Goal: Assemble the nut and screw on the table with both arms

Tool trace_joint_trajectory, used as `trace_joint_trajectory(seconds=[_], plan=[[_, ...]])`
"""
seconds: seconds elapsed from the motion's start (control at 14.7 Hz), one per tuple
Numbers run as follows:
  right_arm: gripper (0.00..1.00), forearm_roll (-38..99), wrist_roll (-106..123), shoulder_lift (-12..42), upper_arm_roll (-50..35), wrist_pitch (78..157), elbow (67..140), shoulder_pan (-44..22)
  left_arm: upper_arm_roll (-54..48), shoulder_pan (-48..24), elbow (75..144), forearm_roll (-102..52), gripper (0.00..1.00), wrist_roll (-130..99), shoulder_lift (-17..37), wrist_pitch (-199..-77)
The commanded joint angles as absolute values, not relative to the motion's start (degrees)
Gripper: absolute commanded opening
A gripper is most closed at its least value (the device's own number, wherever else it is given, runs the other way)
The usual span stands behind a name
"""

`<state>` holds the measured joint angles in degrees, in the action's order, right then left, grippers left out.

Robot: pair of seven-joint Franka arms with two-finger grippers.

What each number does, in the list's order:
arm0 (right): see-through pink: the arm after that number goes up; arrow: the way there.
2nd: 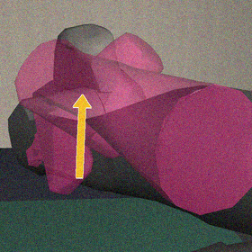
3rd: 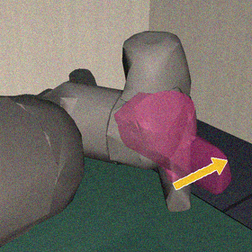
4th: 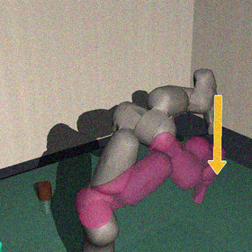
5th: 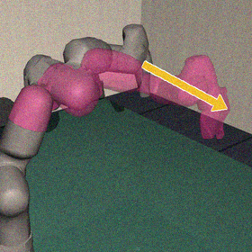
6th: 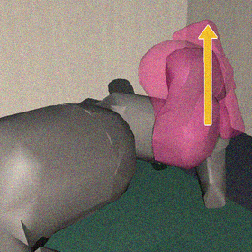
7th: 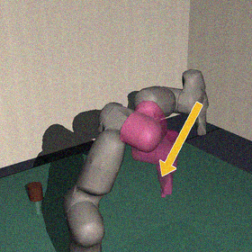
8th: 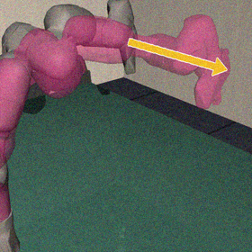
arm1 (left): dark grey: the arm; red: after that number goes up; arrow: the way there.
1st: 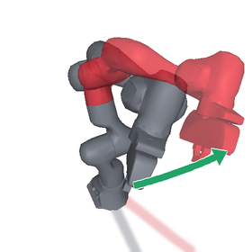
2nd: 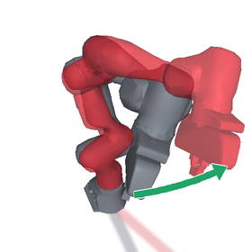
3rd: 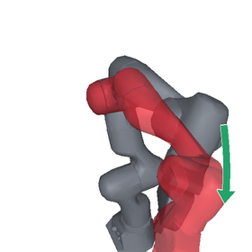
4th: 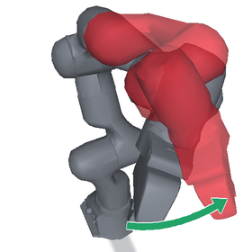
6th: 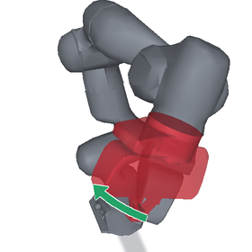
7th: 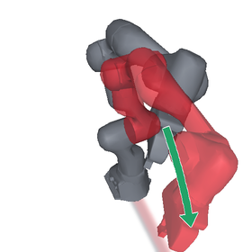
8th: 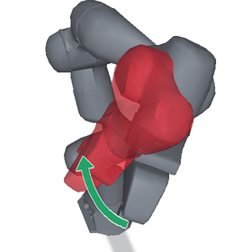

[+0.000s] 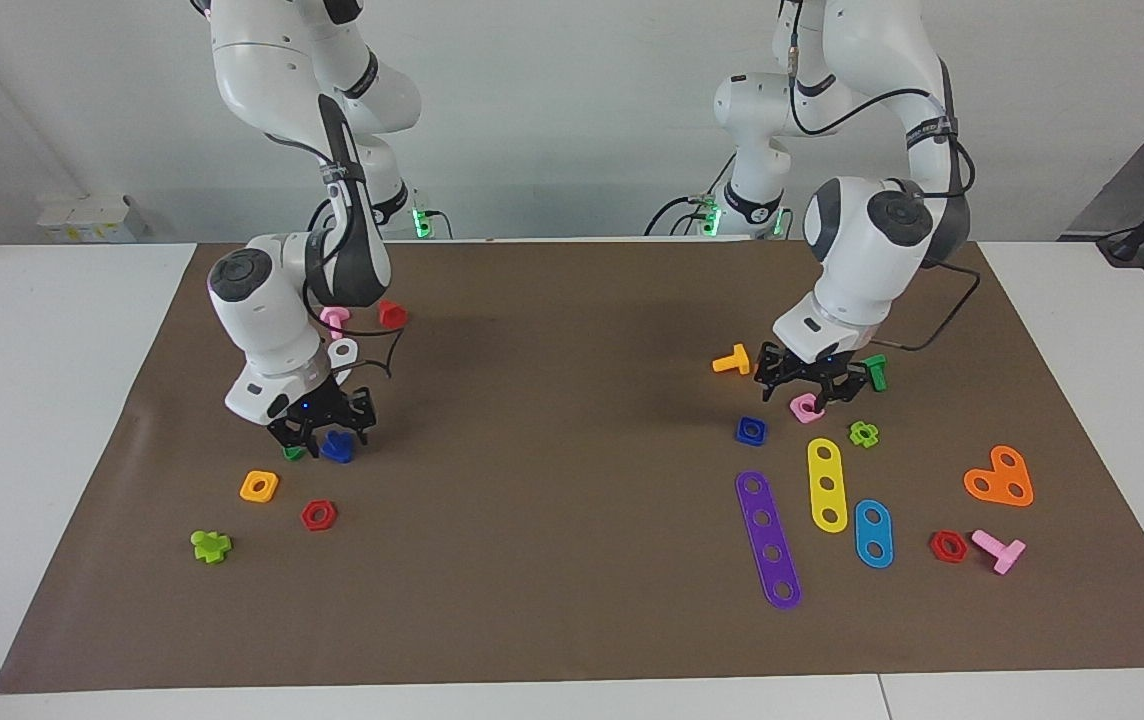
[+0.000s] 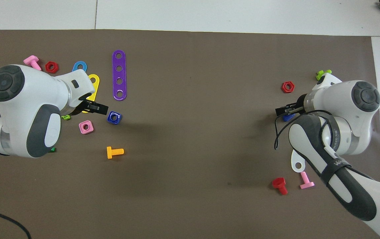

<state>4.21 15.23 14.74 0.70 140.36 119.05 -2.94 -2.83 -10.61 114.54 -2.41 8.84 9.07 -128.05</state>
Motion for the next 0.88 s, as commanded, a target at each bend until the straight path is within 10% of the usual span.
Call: trace_joint_trajectory(seconds=[0.0, 0.82], plan=[[0.67, 5.8, 17.49, 14.06, 0.61, 141.59, 121.46, -2.55, -1.93, -12.04, 117.33, -3.78, 0.71, 10.2, 10.63, -133.49], [0.41, 4.92, 18.02, 13.89, 0.79, 140.27, 121.55, -1.85, -1.93, -14.33, 118.3, -3.78, 0.72, 11.6, 15.99, -138.51]])
